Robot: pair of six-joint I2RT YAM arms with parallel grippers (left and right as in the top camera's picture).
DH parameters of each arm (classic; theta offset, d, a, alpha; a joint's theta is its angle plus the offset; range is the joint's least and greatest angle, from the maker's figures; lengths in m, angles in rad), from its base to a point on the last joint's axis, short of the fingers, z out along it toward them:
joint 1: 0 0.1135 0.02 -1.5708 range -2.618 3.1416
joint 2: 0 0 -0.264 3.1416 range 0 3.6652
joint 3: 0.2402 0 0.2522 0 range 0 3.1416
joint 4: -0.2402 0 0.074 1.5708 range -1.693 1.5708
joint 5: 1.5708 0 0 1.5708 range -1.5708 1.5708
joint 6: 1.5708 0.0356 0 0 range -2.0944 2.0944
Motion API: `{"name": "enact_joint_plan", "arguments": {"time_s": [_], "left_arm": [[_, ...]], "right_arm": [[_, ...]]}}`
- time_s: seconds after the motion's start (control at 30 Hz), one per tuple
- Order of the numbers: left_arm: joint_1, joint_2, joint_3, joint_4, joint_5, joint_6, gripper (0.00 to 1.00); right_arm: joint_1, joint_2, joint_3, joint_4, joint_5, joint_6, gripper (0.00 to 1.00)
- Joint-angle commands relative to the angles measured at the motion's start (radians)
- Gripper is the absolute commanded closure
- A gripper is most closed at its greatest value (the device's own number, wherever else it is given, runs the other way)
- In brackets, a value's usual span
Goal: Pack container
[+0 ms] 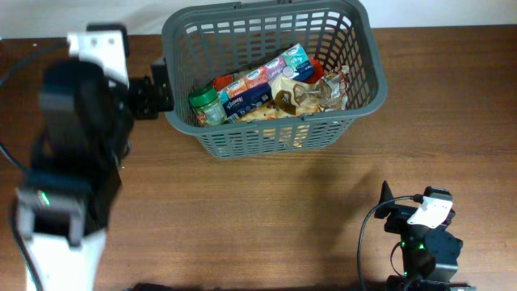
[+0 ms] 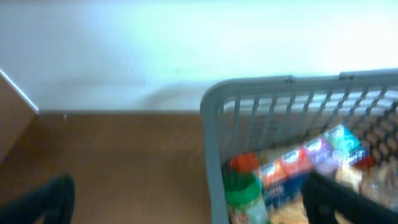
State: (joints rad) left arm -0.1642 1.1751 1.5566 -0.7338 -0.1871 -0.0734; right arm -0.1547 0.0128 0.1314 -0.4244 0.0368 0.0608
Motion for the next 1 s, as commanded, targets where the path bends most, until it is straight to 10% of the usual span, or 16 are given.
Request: {"name": "enact_joint_plan", "arguments": {"time_s": [0.0, 0.4, 0.97], "left_arm": [[-0.002, -0.215, -0.356, 0.224, -0.014, -0.005, 0.01], [-0.002, -0.989, -1.404, 0.872, -0.013, -0.005, 0.01], [0.023, -1.170, -1.548, 0.670, -0.012, -0.005, 0.01]], "right_arm": [[-0.003, -0.010, -0.008, 0.002, -0.002, 0.011, 0.02], [-0.003, -0.010, -0.008, 0.002, -0.003, 0.011, 0.01], [-0.003, -0.010, -0.008, 0.002, -0.003, 0.011, 0.01]]}}
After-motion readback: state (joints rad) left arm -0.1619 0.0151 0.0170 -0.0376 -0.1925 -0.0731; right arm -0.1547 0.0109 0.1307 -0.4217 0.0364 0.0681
